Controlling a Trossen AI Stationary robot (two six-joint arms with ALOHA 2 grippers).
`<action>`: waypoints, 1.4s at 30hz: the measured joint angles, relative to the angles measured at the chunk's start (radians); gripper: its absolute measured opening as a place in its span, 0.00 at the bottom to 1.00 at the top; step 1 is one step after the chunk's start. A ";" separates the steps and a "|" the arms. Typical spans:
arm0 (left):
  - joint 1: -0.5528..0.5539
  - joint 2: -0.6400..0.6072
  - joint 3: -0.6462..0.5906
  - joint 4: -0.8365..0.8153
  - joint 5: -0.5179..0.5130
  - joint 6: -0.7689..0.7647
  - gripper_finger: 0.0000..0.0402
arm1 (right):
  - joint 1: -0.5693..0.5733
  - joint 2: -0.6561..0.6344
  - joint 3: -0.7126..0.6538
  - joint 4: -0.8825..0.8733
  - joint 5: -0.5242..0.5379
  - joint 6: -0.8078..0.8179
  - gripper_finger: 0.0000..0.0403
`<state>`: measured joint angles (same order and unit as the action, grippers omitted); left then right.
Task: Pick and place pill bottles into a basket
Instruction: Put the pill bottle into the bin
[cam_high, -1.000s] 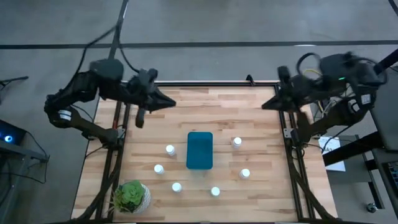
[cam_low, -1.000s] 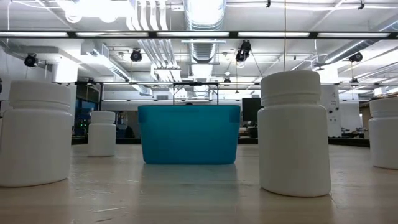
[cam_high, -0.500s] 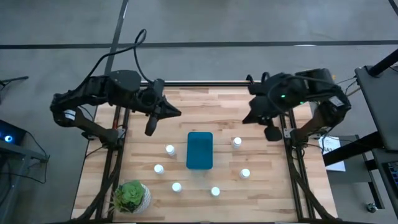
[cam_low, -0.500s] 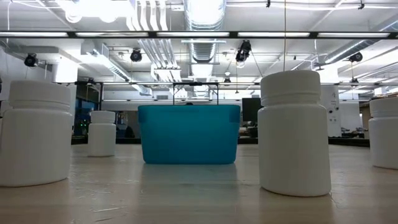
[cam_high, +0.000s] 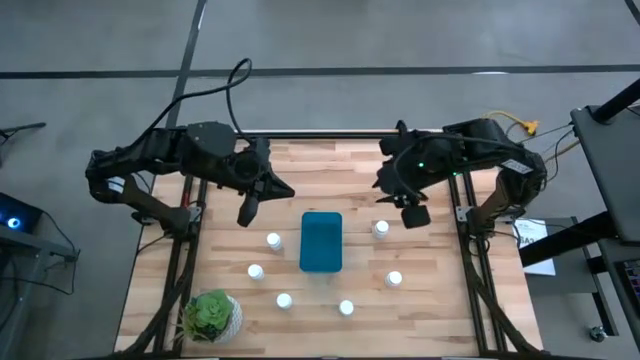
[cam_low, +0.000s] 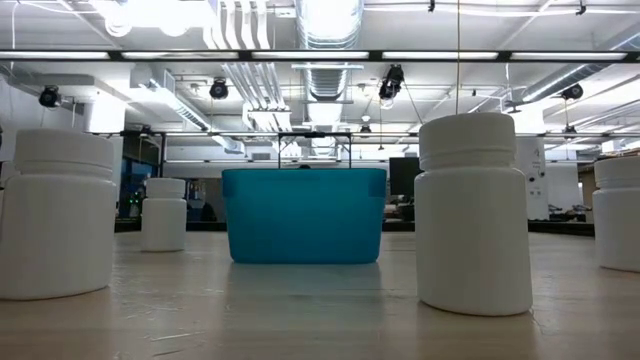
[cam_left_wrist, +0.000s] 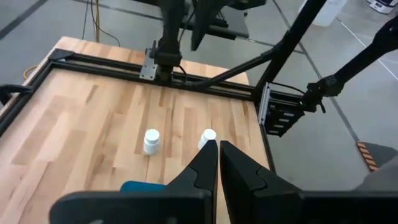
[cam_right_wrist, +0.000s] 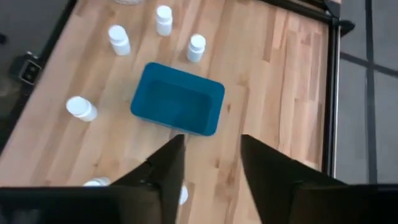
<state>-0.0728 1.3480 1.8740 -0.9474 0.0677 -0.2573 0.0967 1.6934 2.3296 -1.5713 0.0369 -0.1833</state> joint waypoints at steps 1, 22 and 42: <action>-0.003 0.001 0.000 0.000 0.000 0.000 0.00 | 0.000 0.003 -0.007 0.000 0.005 0.005 0.42; -0.041 0.015 -0.035 -0.005 0.000 -0.027 0.00 | 0.002 -0.158 -0.625 0.165 -0.023 -0.004 0.67; -0.041 0.024 -0.040 -0.005 0.000 -0.024 0.00 | 0.001 -0.193 -1.081 0.514 -0.098 0.000 0.61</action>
<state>-0.1135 1.3716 1.8343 -0.9524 0.0674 -0.2817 0.0978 1.5002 1.2483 -1.0569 -0.0612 -0.1833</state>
